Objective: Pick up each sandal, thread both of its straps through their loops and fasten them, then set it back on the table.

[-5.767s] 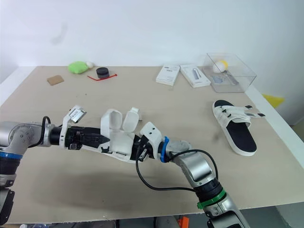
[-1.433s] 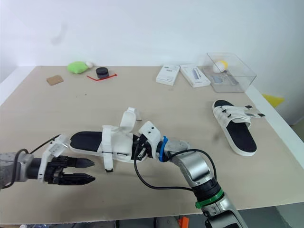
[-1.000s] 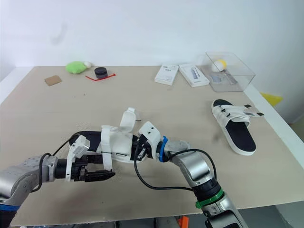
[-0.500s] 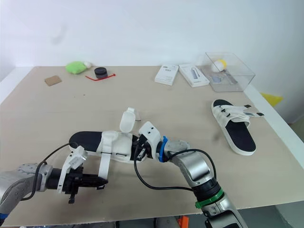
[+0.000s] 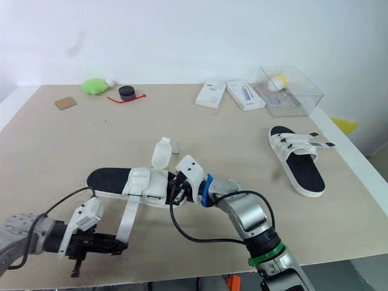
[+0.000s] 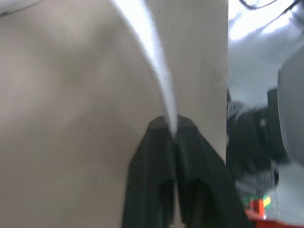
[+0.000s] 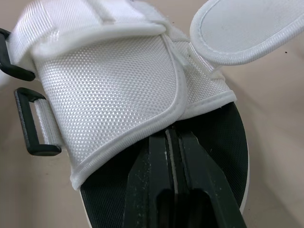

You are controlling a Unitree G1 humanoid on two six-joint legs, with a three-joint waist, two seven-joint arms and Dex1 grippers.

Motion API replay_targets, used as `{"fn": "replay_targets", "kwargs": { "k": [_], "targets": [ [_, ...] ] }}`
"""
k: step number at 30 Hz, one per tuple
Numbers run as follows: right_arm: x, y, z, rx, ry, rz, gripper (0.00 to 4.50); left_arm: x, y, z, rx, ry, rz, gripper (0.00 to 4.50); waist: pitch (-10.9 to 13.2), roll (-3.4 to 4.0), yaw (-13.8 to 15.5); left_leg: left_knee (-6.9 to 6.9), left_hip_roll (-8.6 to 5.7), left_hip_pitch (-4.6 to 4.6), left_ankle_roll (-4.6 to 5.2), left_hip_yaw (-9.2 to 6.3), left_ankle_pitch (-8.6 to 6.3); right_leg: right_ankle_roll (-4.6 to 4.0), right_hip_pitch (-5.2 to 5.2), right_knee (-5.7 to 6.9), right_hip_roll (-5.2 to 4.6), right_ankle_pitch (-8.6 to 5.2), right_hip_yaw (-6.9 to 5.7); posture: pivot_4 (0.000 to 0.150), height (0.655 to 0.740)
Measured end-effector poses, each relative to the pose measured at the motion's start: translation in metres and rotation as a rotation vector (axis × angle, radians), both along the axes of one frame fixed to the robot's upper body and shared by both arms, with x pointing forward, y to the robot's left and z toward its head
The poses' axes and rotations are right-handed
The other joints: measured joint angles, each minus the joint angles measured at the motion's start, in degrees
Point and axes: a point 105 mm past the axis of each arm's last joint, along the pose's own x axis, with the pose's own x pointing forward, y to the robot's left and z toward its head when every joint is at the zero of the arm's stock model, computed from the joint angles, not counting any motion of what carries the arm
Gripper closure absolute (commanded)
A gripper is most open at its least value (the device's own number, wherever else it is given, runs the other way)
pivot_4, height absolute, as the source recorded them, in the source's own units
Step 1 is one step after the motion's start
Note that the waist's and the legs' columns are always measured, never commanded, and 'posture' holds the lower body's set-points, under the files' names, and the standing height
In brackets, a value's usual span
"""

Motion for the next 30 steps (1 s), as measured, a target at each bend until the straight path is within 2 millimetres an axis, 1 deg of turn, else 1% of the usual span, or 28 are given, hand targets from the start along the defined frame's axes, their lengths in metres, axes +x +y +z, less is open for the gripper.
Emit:
{"fn": "replay_targets", "kwargs": {
  "k": [2, 3, 6, 8, 9, 10, 11, 12, 13, 14, 16, 17, 18, 20, 21, 22, 24, 26, 27, 30],
  "targets": [
    [0.000, 0.001, 0.000, 0.004, -0.001, 0.000, 4.50, 0.001, -0.002, 0.006, -0.010, -0.049, -0.019, 1.98, 0.00, 0.00, 0.00, 0.00, 0.00, 0.01, -0.08, 0.03, -0.05, 0.00, -0.06, -0.02, -0.05, -0.16, -0.01, 0.150, 0.7400],
    [0.000, 0.002, 0.000, 0.007, -0.001, 0.000, 4.50, 0.002, -0.004, 0.009, -0.019, -0.071, -0.029, 1.43, 0.00, 0.00, -0.02, 0.00, 0.00, 0.02, -0.08, 0.07, -0.05, 0.00, -0.07, -0.03, -0.10, -0.17, -0.03, 0.150, 0.7400],
    [-0.002, 0.005, -0.001, 0.013, -0.001, 0.003, 4.50, 0.004, -0.011, 0.016, -0.040, -0.165, -0.066, 0.23, 0.00, 0.01, -0.07, 0.00, 0.00, 0.15, -0.05, 0.30, -0.03, 0.00, -0.06, -0.03, -0.22, -0.17, -0.03, 0.150, 0.7400],
    [-0.003, 0.006, -0.002, 0.019, 0.003, 0.001, 4.50, 0.007, -0.011, 0.018, -0.024, -0.282, -0.106, 0.23, 0.00, 0.00, -0.07, 0.00, 0.09, 0.18, -0.06, 0.35, -0.04, -0.01, -0.07, -0.02, -0.19, -0.16, -0.04, 0.150, 0.7400],
    [-0.003, 0.006, -0.002, 0.020, 0.004, 0.000, 4.50, 0.008, -0.008, 0.018, -0.003, -0.352, -0.132, 0.23, -0.02, 0.03, -0.09, -0.01, 0.13, 0.23, -0.06, 0.44, -0.05, -0.02, -0.08, -0.02, -0.19, -0.16, -0.04, 0.150, 0.7400],
    [-0.003, 0.005, -0.003, 0.020, 0.006, -0.002, 4.50, 0.008, -0.006, 0.017, 0.011, -0.376, -0.141, 0.23, -0.02, 0.04, -0.08, -0.02, 0.18, 0.27, -0.05, 0.50, -0.08, -0.03, -0.08, -0.02, -0.19, -0.15, -0.04, 0.150, 0.7400],
    [-0.004, 0.005, -0.004, 0.020, 0.007, -0.003, 4.50, 0.011, 0.005, 0.012, 0.067, -0.478, -0.182, 0.23, -0.05, 0.09, -0.06, -0.03, 0.23, 0.28, -0.02, 0.59, -0.11, -0.04, -0.13, -0.02, -0.19, -0.14, -0.05, 0.150, 0.7400],
    [-0.004, 0.005, -0.004, 0.021, 0.006, -0.003, 4.50, 0.012, 0.008, 0.011, 0.081, -0.495, -0.185, 0.23, -0.05, 0.09, -0.04, -0.03, 0.24, 0.27, -0.02, 0.60, -0.11, -0.05, -0.14, -0.02, -0.19, -0.14, -0.05, 0.150, 0.7400],
    [-0.004, 0.005, -0.004, 0.020, 0.003, -0.001, 4.50, 0.015, 0.017, 0.007, 0.126, -0.573, -0.220, 0.23, -0.06, 0.08, 0.00, -0.03, 0.29, 0.26, -0.01, 0.65, -0.12, -0.05, -0.18, -0.02, -0.19, -0.14, -0.06, 0.150, 0.7400],
    [-0.004, 0.005, -0.004, 0.019, 0.002, -0.001, 4.50, 0.017, 0.022, 0.007, 0.146, -0.635, -0.242, 0.23, -0.07, 0.10, 0.04, -0.03, 0.30, 0.26, -0.01, 0.72, -0.13, -0.05, -0.21, -0.03, -0.21, -0.14, -0.07, 0.150, 0.7400],
    [-0.004, 0.004, -0.004, 0.018, -0.002, -0.001, 4.50, 0.026, 0.033, 0.009, 0.192, -0.845, -0.309, 0.23, -0.10, 0.05, 0.13, -0.02, 0.41, 0.19, -0.02, 0.89, -0.14, -0.08, -0.27, -0.04, -0.28, -0.13, -0.10, 0.150, 0.7400],
    [-0.004, 0.004, -0.004, 0.017, -0.003, -0.001, 4.50, 0.028, 0.034, 0.011, 0.199, -0.894, -0.327, 0.23, -0.10, 0.05, 0.14, -0.02, 0.49, 0.19, -0.02, 1.00, -0.14, -0.09, -0.27, -0.12, -0.29, -0.14, -0.15, 0.150, 0.7400],
    [-0.003, 0.004, -0.004, 0.016, -0.005, -0.002, 4.50, 0.033, 0.035, 0.016, 0.195, -1.022, -0.359, 0.23, -0.11, 0.09, 0.20, -0.02, 0.56, 0.19, -0.02, 1.25, -0.13, -0.10, -0.28, -0.18, -0.37, -0.13, -0.19, 0.150, 0.7400],
    [-0.003, 0.004, -0.003, 0.017, -0.008, 0.000, 4.50, 0.035, 0.036, 0.023, 0.195, -1.156, -0.409, 0.23, -0.12, 0.04, 0.17, 0.01, 0.70, 0.19, -0.01, 1.53, -0.13, -0.16, -0.30, -0.18, -0.40, -0.10, -0.22, 0.150, 0.7400],
    [-0.003, 0.004, -0.003, 0.017, -0.008, 0.001, 4.50, 0.035, 0.036, 0.024, 0.193, -1.189, -0.425, 0.23, -0.12, 0.04, 0.13, 0.01, 0.71, 0.19, -0.01, 1.60, -0.13, -0.16, -0.31, -0.18, -0.42, -0.09, -0.22, 0.150, 0.7400],
    [-0.003, 0.005, -0.003, 0.017, -0.009, 0.004, 4.50, 0.034, 0.032, 0.028, 0.176, -1.291, -0.469, 0.23, -0.13, 0.06, 0.12, 0.01, 0.71, 0.21, 0.01, 1.65, -0.14, -0.20, -0.31, -0.17, -0.43, -0.04, -0.21, 0.150, 0.7400],
    [-0.003, 0.005, -0.002, 0.017, -0.011, 0.008, 4.50, 0.030, 0.025, 0.028, 0.141, -1.366, -0.513, 0.23, -0.14, 0.04, 0.10, 0.01, 0.71, 0.24, 0.05, 1.70, -0.16, -0.22, -0.30, -0.15, -0.42, 0.16, -0.20, 0.150, 0.7400],
    [-0.003, 0.006, -0.002, 0.017, -0.012, 0.011, 4.50, 0.023, 0.018, 0.021, 0.109, -1.403, -0.567, 0.23, -0.16, 0.01, 0.08, 0.02, 0.72, 0.27, 0.21, 1.76, -0.25, -0.04, -0.22, -0.12, -0.40, 0.44, -0.19, 0.150, 0.7400],
    [-0.003, 0.006, -0.002, 0.017, -0.013, 0.012, 4.50, 0.020, 0.015, 0.018, 0.096, -1.414, -0.590, 0.23, -0.18, -0.03, 0.10, 0.03, 0.72, 0.27, 0.22, 1.75, -0.26, 0.22, -0.25, -0.12, -0.40, 0.71, -0.19, 0.150, 0.7400],
    [-0.004, 0.006, -0.002, 0.014, -0.013, 0.018, 4.50, 0.011, 0.011, 0.008, 0.073, -1.410, -0.653, 0.23, -0.19, -0.03, 0.12, 0.03, 0.85, 0.32, 0.35, 1.72, -0.31, 0.24, -0.31, -0.02, -0.23, 0.78, -0.19, 0.150, 0.7400]
  ]
}}
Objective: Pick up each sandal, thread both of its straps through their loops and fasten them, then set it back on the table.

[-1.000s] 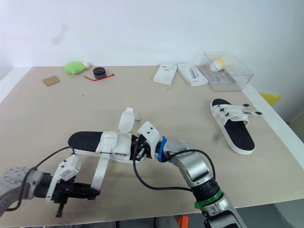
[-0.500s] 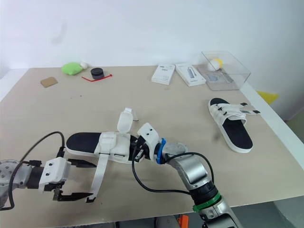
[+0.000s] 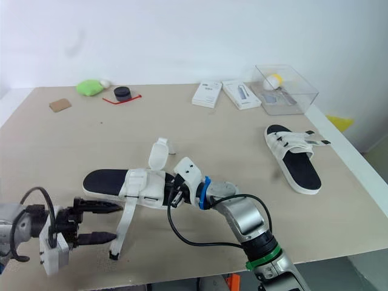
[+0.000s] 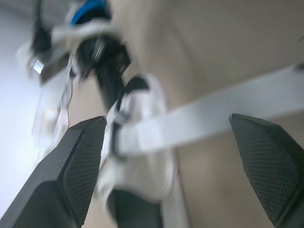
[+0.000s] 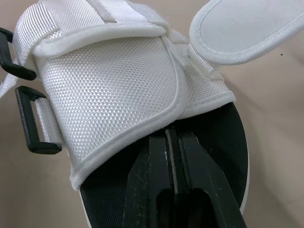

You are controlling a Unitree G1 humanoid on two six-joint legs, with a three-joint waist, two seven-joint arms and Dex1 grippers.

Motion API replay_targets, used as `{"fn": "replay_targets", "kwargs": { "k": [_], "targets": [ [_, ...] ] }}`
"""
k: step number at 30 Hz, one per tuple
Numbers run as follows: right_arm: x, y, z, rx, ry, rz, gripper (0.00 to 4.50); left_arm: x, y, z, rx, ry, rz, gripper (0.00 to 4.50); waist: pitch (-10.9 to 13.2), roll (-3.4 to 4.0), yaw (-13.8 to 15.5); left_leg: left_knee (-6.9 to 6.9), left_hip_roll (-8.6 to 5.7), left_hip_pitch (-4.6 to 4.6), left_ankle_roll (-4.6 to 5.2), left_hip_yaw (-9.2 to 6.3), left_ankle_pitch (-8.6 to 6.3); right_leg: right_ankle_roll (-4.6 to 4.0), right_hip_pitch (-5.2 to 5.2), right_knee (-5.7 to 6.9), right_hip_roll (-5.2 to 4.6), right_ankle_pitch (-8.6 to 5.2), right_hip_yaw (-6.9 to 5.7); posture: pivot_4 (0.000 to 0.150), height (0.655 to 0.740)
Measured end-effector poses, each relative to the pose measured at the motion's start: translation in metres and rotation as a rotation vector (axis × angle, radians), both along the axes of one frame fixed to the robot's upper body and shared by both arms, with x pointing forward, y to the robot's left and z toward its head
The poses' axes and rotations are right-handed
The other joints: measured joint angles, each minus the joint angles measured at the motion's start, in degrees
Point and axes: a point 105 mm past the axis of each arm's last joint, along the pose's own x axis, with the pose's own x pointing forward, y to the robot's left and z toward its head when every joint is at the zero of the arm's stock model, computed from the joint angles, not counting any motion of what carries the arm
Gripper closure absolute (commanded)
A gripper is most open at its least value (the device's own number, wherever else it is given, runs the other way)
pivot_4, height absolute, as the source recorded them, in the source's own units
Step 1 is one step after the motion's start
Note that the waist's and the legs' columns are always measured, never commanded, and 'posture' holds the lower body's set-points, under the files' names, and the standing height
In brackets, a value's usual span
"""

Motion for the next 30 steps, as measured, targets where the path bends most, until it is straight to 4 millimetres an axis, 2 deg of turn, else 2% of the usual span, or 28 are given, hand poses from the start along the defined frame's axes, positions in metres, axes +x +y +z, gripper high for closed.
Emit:
{"fn": "replay_targets", "kwargs": {
  "k": [7, 13, 16, 23, 30],
  "targets": [
    [0.001, -0.001, 0.000, -0.006, 0.001, 0.005, 4.50, -0.004, 0.003, -0.012, 0.015, -0.013, -0.018, 0.23, -0.01, 0.02, 0.01, 0.03, 0.03, 0.00, 0.00, 0.01, 0.00, -0.01, 0.01, -0.04, 0.01, -0.02, 0.00, 0.150, 0.7400],
    [0.001, -0.002, 0.000, -0.009, 0.000, 0.003, 4.50, 0.017, 0.014, -0.001, -0.037, -0.097, 0.058, 0.23, -0.01, 0.02, 0.04, 0.05, 0.04, 0.01, 0.05, 0.02, 0.04, 0.00, 0.03, 0.04, 0.03, -0.01, -0.04, 0.150, 0.7400],
    [0.000, -0.001, 0.000, -0.008, 0.001, 0.009, 4.50, 0.021, 0.021, -0.003, -0.032, -0.105, 0.082, 0.23, -0.02, 0.02, 0.04, 0.04, 0.04, 0.00, 0.04, 0.04, 0.04, 0.02, 0.03, 0.05, 0.02, 0.01, -0.03, 0.150, 0.7400],
    [0.001, -0.001, 0.000, -0.008, 0.002, 0.011, 4.50, 0.013, 0.017, -0.012, -0.039, -0.090, 0.045, 0.23, -0.03, 0.00, 0.04, 0.04, 0.04, 0.03, 0.04, 0.04, 0.03, 0.04, 0.03, 0.18, 0.03, 0.03, -0.04, 0.150, 0.7400],
    [0.001, -0.001, 0.000, -0.009, 0.002, 0.009, 4.50, -0.006, 0.000, -0.018, -0.065, -0.051, -0.056, 0.23, -0.03, -0.01, 0.04, 0.04, 0.04, 0.04, 0.04, 0.04, 0.03, 0.04, 0.03, 0.20, 0.02, 0.03, -0.03, 0.150, 0.7400]
  ]
}}
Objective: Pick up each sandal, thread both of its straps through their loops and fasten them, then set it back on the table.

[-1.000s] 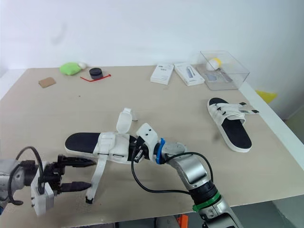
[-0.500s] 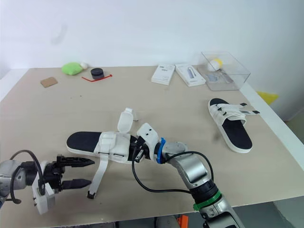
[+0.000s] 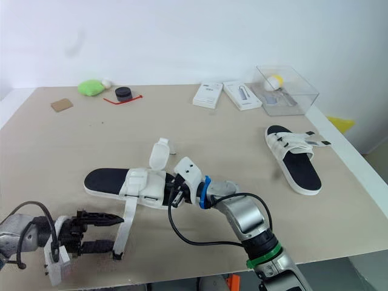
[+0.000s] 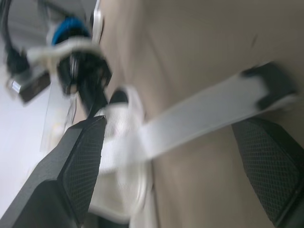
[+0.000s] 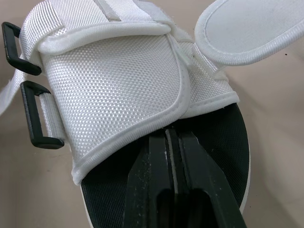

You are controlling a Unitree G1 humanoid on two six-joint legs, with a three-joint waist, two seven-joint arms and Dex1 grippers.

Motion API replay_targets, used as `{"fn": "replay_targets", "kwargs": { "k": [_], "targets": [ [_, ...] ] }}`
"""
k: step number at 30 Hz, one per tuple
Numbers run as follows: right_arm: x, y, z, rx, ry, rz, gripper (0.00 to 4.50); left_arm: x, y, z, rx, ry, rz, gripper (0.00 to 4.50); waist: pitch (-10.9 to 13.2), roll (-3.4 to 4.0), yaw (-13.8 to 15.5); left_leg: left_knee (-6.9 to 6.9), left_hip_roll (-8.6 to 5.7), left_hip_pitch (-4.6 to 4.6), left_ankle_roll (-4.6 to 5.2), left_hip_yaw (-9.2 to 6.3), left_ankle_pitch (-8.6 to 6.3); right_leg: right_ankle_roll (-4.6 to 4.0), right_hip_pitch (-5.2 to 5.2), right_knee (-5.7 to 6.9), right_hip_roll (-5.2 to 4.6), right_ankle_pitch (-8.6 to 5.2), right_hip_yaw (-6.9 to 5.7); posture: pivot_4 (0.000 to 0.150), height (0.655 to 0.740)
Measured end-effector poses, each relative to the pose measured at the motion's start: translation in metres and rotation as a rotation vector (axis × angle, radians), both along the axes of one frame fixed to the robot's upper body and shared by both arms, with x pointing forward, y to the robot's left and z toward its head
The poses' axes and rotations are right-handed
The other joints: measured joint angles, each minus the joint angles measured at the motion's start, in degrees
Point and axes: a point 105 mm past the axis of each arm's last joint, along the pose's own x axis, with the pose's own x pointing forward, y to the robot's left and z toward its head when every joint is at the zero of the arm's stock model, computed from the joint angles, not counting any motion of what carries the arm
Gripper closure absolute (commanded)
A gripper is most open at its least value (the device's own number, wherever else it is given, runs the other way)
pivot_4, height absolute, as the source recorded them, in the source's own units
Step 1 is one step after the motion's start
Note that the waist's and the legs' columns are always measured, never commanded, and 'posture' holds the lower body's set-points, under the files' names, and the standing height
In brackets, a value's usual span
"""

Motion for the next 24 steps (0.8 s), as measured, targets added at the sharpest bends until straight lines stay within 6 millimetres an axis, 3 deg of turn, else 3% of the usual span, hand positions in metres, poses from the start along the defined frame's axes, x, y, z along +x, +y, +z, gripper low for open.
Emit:
{"fn": "replay_targets", "kwargs": {
  "k": [2, 5, 11, 20, 24],
  "targets": [
    [0.000, 0.000, 0.000, 0.000, 0.000, 0.000, 4.50, -0.003, -0.005, 0.003, -0.006, -0.002, -0.029, 0.46, 0.00, 0.00, 0.00, 0.00, 0.00, 0.00, 0.00, 0.00, 0.00, 0.00, 0.00, 0.01, 0.00, 0.00, 0.00, 0.150, 0.7400],
    [0.000, 0.000, 0.000, 0.000, 0.000, 0.000, 4.50, -0.003, -0.010, 0.004, -0.014, 0.002, -0.034, 1.44, -0.01, 0.00, 0.00, 0.00, 0.00, 0.01, 0.00, 0.01, 0.00, 0.00, 0.00, 0.01, 0.01, 0.00, 0.00, 0.150, 0.7400],
    [0.001, 0.000, 0.000, -0.002, 0.001, -0.002, 4.50, 0.007, -0.017, 0.008, 0.006, -0.002, -0.026, 4.38, -0.01, 0.01, 0.00, 0.01, 0.00, 0.02, 0.01, 0.01, 0.01, 0.00, 0.02, 0.03, 0.02, 0.00, 0.00, 0.150, 0.7400],
    [0.001, 0.000, 0.000, -0.002, 0.002, -0.002, 4.50, 0.007, -0.029, 0.005, 0.004, 0.012, -0.027, 4.38, -0.01, 0.00, 0.02, 0.01, 0.00, 0.02, 0.01, 0.01, 0.01, 0.01, 0.12, 0.05, 0.03, 0.00, 0.00, 0.150, 0.7400],
    [0.001, 0.000, 0.000, -0.003, 0.002, -0.002, 4.50, 0.010, -0.030, 0.016, -0.049, -0.007, 0.003, 2.56, -0.01, -0.01, 0.01, 0.02, 0.00, 0.05, 0.01, 0.01, 0.01, 0.01, 0.29, 0.05, 0.03, 0.00, 0.00, 0.150, 0.7400]
  ]
}}
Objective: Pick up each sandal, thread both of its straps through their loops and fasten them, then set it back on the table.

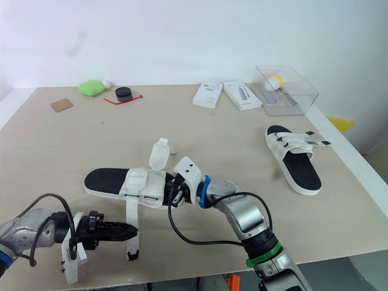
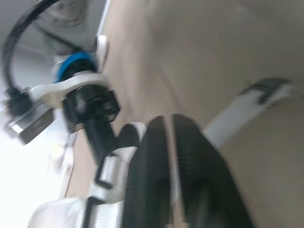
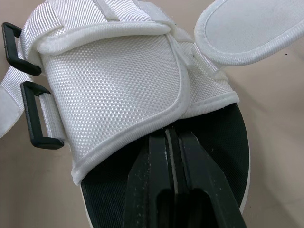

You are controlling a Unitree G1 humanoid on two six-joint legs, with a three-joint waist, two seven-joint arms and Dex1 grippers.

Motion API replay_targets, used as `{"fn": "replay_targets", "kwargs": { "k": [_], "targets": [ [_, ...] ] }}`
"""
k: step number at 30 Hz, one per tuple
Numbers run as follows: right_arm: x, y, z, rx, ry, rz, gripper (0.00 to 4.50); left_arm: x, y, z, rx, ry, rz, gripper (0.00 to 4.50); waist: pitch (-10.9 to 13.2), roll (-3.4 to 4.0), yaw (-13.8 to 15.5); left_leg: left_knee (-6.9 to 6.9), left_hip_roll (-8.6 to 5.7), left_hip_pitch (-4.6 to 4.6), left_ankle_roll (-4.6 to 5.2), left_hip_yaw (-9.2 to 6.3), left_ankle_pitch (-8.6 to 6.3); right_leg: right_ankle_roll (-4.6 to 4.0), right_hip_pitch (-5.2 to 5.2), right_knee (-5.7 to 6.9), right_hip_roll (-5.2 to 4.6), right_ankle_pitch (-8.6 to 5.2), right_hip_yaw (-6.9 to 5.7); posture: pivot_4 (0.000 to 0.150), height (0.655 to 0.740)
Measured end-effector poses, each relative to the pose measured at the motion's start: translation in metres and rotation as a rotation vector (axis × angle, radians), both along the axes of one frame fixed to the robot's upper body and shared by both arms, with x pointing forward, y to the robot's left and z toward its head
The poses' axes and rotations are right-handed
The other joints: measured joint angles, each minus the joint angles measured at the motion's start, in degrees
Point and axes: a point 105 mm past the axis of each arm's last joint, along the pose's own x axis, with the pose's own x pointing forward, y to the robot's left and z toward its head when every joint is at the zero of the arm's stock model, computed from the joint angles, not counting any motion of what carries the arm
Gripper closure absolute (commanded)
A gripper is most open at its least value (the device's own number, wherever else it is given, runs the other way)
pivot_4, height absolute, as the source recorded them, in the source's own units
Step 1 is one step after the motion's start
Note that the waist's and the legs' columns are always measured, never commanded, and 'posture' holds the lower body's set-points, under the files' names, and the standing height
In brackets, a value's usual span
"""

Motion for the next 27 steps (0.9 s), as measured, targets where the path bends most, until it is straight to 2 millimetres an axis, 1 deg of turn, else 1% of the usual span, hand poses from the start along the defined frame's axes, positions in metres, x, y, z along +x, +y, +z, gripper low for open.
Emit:
{"fn": "replay_targets", "kwargs": {
  "k": [2, 3, 4, 5, 8, 11, 15, 19, 21, 27],
  "targets": [
    [0.000, 0.000, 0.000, 0.000, 0.000, 0.000, 4.50, 0.003, 0.003, 0.008, -0.018, -0.033, 0.017, 1.46, 0.00, 0.00, 0.00, 0.00, 0.00, 0.02, 0.00, 0.00, 0.00, 0.00, 0.02, 0.00, 0.00, 0.00, 0.00, 0.150, 0.7400],
    [0.000, 0.000, 0.000, 0.000, 0.000, 0.001, 4.50, 0.004, 0.006, 0.012, -0.025, -0.054, 0.023, 1.05, 0.00, 0.00, 0.00, 0.00, 0.00, 0.03, 0.00, 0.00, 0.00, 0.00, 0.02, 0.00, 0.00, 0.00, 0.00, 0.150, 0.7400],
    [0.000, 0.000, 0.000, 0.000, 0.001, 0.002, 4.50, 0.003, 0.008, 0.014, -0.031, -0.069, 0.022, 0.50, 0.00, 0.00, 0.01, 0.00, 0.00, 0.03, 0.00, 0.00, 0.00, 0.00, 0.03, 0.00, -0.01, 0.00, 0.00, 0.150, 0.7400],
    [0.000, 0.000, 0.000, 0.001, 0.001, 0.003, 4.50, 0.002, 0.010, 0.015, -0.028, -0.078, 0.021, 0.04, 0.00, 0.00, 0.01, 0.00, 0.00, 0.05, 0.00, 0.01, 0.00, 0.00, 0.04, 0.00, -0.01, 0.00, 0.00, 0.150, 0.7400],
    [0.000, 0.000, 0.000, 0.002, 0.001, 0.005, 4.50, -0.001, 0.016, 0.012, -0.014, -0.084, 0.020, 0.04, 0.00, 0.00, 0.01, 0.00, 0.00, 0.07, 0.00, 0.01, 0.00, 0.00, 0.07, 0.00, -0.01, 0.00, 0.00, 0.150, 0.7400],
    [0.000, 0.001, -0.001, 0.004, 0.002, 0.010, 4.50, -0.003, 0.021, 0.003, 0.018, -0.059, 0.032, 0.04, 0.00, 0.00, 0.00, 0.00, 0.00, 0.13, -0.01, 0.01, 0.00, -0.01, 0.08, 0.00, -0.01, -0.01, 0.00, 0.150, 0.7400],
    [0.001, 0.001, -0.001, 0.002, 0.004, 0.012, 4.50, -0.006, 0.023, -0.007, 0.071, -0.042, 0.024, 0.04, 0.00, 0.00, 0.00, 0.00, 0.01, 0.29, -0.02, 0.02, -0.01, -0.03, 0.02, -0.01, -0.02, -0.04, 0.00, 0.150, 0.7400],
    [0.002, 0.002, -0.001, 0.001, 0.004, 0.014, 4.50, -0.003, 0.022, -0.012, 0.101, -0.032, 0.045, 0.04, 0.00, 0.00, 0.00, 0.00, 0.06, 0.32, -0.02, 0.08, -0.01, -0.04, 0.03, -0.01, -0.02, -0.05, 0.00, 0.150, 0.7400],
    [0.002, 0.001, -0.001, -0.001, 0.004, 0.016, 4.50, -0.001, 0.021, -0.012, 0.104, -0.034, 0.055, 0.04, 0.00, 0.00, -0.01, -0.01, 0.06, 0.32, -0.02, 0.08, -0.01, -0.04, 0.04, -0.01, -0.02, -0.04, 0.00, 0.150, 0.7400],
    [0.002, 0.002, -0.001, -0.001, 0.001, 0.019, 4.50, 0.003, 0.003, -0.006, 0.084, -0.068, 0.013, 0.04, 0.00, 0.00, -0.01, -0.01, 0.06, 0.31, -0.02, 0.10, -0.01, -0.03, 0.14, -0.01, -0.01, -0.04, 0.00, 0.150, 0.7400]
  ]
}}
